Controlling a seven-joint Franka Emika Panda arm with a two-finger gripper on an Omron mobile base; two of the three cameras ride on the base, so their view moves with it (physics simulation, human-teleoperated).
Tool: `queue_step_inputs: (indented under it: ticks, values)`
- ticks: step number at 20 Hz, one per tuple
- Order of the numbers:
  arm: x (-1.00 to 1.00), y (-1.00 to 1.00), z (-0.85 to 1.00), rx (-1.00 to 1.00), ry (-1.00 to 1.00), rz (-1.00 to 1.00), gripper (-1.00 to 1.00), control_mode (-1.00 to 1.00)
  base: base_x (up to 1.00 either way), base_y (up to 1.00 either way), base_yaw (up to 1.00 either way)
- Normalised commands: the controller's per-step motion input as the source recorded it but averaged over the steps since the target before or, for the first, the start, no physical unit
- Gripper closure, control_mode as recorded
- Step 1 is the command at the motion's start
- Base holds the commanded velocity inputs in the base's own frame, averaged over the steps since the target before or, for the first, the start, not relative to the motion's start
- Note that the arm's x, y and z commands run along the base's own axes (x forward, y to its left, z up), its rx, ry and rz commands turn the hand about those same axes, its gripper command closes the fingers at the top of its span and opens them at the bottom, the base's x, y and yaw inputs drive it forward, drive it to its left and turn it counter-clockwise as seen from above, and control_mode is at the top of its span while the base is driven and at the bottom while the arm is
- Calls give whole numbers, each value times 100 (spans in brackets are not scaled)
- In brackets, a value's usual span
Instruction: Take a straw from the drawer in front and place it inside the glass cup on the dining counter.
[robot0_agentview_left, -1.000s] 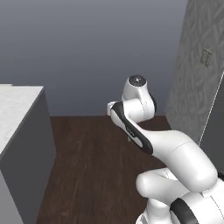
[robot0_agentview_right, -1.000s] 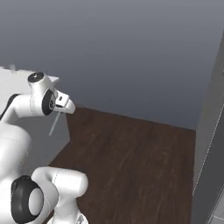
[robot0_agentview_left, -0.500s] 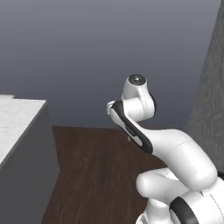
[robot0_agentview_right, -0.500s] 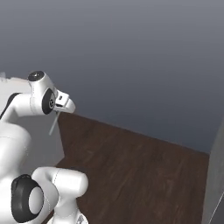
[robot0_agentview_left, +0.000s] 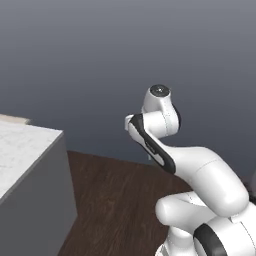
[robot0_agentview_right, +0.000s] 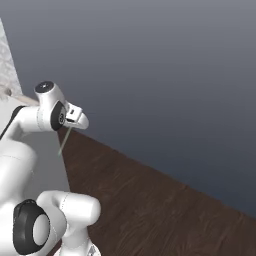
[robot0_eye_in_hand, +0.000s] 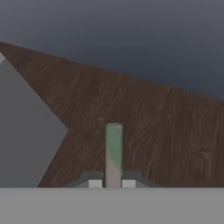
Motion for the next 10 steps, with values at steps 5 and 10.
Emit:
queue_step_inputs:
  ticks: [5,10]
  values:
    - [0,0,0,0,0,0,100,100,100,-33,49]
    - [0,0,0,0,0,0,100,100,100,-36,52]
